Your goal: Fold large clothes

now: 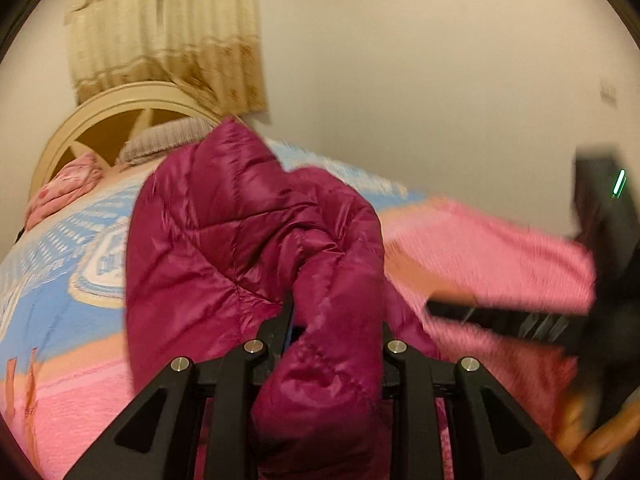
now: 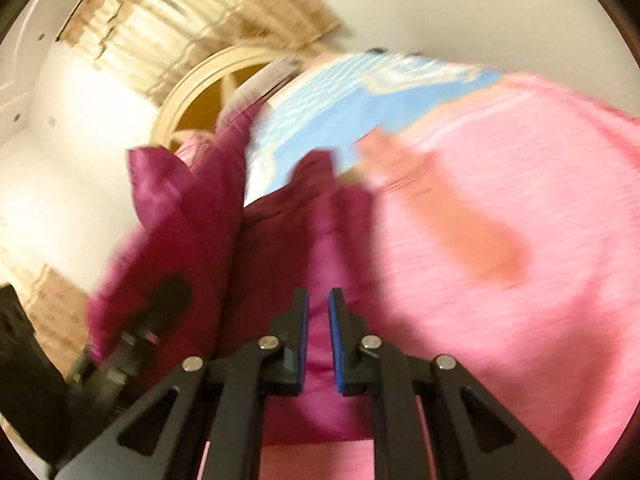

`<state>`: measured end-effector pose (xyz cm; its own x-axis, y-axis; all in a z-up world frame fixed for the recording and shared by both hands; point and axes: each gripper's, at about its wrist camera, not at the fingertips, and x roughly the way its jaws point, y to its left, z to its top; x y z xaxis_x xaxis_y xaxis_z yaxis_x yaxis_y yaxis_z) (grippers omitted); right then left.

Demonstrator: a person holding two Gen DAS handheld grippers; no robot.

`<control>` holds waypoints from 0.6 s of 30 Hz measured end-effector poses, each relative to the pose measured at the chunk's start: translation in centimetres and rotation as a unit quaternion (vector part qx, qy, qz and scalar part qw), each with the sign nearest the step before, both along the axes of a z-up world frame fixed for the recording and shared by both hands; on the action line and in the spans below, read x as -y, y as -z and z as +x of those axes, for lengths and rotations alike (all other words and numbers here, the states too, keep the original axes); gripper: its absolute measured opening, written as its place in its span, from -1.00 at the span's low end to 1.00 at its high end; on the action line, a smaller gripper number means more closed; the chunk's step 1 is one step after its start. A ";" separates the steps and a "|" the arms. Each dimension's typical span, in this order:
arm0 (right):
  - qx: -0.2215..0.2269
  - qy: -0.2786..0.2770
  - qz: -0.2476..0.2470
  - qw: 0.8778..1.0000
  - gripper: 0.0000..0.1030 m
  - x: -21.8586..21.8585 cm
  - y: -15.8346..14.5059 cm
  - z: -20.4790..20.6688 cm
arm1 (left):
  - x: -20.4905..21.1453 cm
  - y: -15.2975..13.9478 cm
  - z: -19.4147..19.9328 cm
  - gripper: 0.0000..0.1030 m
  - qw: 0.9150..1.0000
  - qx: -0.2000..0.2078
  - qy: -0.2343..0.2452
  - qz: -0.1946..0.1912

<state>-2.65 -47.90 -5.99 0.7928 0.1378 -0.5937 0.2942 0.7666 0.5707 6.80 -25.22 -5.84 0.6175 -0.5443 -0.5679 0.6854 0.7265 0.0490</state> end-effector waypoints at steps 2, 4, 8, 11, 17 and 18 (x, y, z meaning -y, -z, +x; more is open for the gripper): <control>-0.007 0.007 0.000 1.000 -0.70 0.6 0.6 -0.7 | 1.5 2.0 0.0 -0.50 1.000 -0.014 0.011 0.024; -0.017 0.007 -0.002 1.000 -0.67 0.6 1.0 -0.8 | 2.7 3.5 -0.1 -0.49 0.999 -0.014 0.017 0.041; -0.007 0.003 0.006 1.000 -0.20 0.8 0.3 0.1 | 3.8 4.7 -0.6 -0.47 0.997 0.002 0.029 0.076; 0.032 -0.006 0.008 0.999 0.44 1.0 -1.1 2.1 | 3.0 4.5 -0.2 -0.46 0.997 -0.015 0.036 0.059; 0.023 -0.088 0.020 0.996 0.45 0.9 -1.5 7.6 | 3.1 4.4 -0.3 -0.39 0.998 -0.034 0.047 0.038; 0.012 -0.098 0.017 0.995 0.45 0.6 -1.3 8.5 | 3.2 4.4 -0.3 -0.37 0.998 -0.035 0.049 0.036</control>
